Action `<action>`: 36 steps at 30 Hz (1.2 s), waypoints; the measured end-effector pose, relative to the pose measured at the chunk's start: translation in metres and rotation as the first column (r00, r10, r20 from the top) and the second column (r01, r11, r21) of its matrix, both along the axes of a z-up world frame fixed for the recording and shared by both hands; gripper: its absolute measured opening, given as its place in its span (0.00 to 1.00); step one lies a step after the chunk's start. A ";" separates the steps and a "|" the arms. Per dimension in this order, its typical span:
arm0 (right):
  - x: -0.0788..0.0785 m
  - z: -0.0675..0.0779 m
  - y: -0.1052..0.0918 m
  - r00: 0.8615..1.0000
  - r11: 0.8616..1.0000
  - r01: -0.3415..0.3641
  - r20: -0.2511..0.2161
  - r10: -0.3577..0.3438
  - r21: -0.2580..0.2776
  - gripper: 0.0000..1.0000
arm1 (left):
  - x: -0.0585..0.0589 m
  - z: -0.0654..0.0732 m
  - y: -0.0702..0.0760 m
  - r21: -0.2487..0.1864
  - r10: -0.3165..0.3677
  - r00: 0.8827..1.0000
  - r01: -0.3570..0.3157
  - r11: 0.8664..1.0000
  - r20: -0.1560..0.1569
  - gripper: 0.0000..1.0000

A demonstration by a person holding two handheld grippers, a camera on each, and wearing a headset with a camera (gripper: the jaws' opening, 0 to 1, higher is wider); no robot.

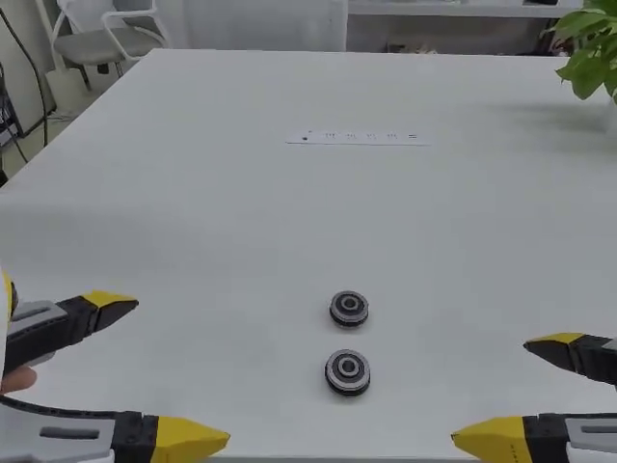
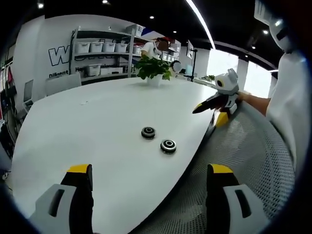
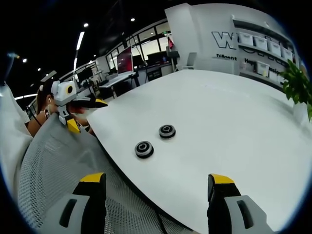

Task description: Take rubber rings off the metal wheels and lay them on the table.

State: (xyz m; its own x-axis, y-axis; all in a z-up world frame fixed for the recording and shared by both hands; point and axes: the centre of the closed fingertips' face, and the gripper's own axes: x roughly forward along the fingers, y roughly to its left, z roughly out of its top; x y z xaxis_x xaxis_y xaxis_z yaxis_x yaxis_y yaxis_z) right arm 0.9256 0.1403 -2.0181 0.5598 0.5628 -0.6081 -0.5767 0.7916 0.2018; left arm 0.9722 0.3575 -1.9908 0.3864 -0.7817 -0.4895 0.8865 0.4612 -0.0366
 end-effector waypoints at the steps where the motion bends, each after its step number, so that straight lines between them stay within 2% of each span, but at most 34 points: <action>1: 0.000 0.001 0.001 1.000 1.000 -0.004 0.001 0.004 0.008 0.84 | 0.000 0.000 0.000 0.014 -0.002 1.000 0.001 1.000 0.005 0.97; 2: 0.000 0.003 0.003 1.000 0.999 -0.003 0.002 0.002 0.033 0.84 | 0.001 0.001 0.000 0.024 -0.002 1.000 0.002 1.000 0.016 0.98; 3: 0.001 0.008 0.006 1.000 0.997 0.011 0.004 -0.011 0.081 0.83 | 0.001 0.004 -0.002 0.030 -0.015 0.999 0.015 0.999 0.030 0.98; 4: 0.002 0.010 0.006 1.000 0.995 0.021 0.009 -0.022 0.102 0.83 | 0.000 0.011 -0.006 0.007 -0.032 0.998 0.032 0.999 0.046 0.99; 5: 0.002 0.012 0.004 1.000 0.994 0.026 0.011 -0.028 0.109 0.83 | -0.002 0.022 -0.012 -0.044 -0.051 0.997 0.053 0.998 0.062 0.99; 7: 0.004 0.017 0.005 0.999 0.990 0.033 0.017 -0.036 0.139 0.84 | -0.003 0.036 -0.016 -0.094 -0.055 0.997 0.060 0.994 0.053 0.99; 10: 0.005 0.022 0.006 0.999 0.992 0.029 0.035 -0.034 0.126 0.84 | 0.002 0.045 -0.016 -0.086 -0.061 0.994 0.068 0.994 0.086 0.99; 12: 0.006 0.025 0.005 0.998 0.995 0.017 0.052 -0.022 0.100 0.83 | 0.005 0.050 -0.017 -0.084 -0.067 0.993 0.075 0.994 0.100 0.99; 15: 0.012 0.033 0.004 0.997 0.994 0.020 0.066 -0.027 0.106 0.83 | 0.007 0.054 -0.020 -0.078 -0.085 0.991 0.093 0.993 0.107 0.99; 19: 0.021 0.043 0.008 0.996 0.994 0.011 0.090 -0.021 0.110 0.81 | 0.013 0.057 -0.023 -0.050 -0.113 0.986 0.120 0.992 0.124 0.99; 24: 0.039 0.055 0.014 0.990 0.997 -0.020 0.137 0.010 0.075 0.79 | 0.024 0.073 -0.032 -0.069 -0.133 0.978 0.145 0.987 0.159 0.99; 28: 0.052 0.064 0.028 0.981 0.996 -0.058 0.186 0.044 0.073 0.76 | 0.033 0.083 -0.040 -0.060 -0.160 0.967 0.174 0.983 0.198 0.99; 31: 0.059 0.072 0.040 0.971 0.991 -0.104 0.223 0.082 0.087 0.76 | 0.041 0.089 -0.046 -0.054 -0.171 0.961 0.187 0.981 0.218 0.99; 32: 0.059 0.078 0.050 0.966 0.981 -0.149 0.233 0.117 0.126 0.75 | 0.044 0.091 -0.049 -0.048 -0.178 0.957 0.193 0.980 0.228 0.99; 33: 0.061 0.081 0.054 0.962 0.976 -0.165 0.239 0.129 0.141 0.74 | 0.046 0.092 -0.052 -0.046 -0.183 0.955 0.199 0.979 0.234 0.99; 35: 0.068 0.085 0.061 0.953 0.972 -0.188 0.266 0.146 0.139 0.74 | 0.052 0.091 -0.059 -0.037 -0.194 0.950 0.209 0.977 0.244 0.98; 36: 0.070 0.084 0.064 0.951 0.970 -0.202 0.265 0.161 0.133 0.74 | 0.054 0.086 -0.064 -0.009 -0.215 0.946 0.224 0.975 0.243 0.98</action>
State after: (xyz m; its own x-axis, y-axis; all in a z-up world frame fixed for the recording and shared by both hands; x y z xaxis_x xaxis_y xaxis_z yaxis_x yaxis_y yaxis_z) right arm 0.9956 0.2040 -1.9338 0.5618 0.7460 -0.3575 -0.7555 0.6387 0.1457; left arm 1.0260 0.2934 -1.9044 0.3058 -0.8756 -0.3740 0.9503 0.2566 0.1763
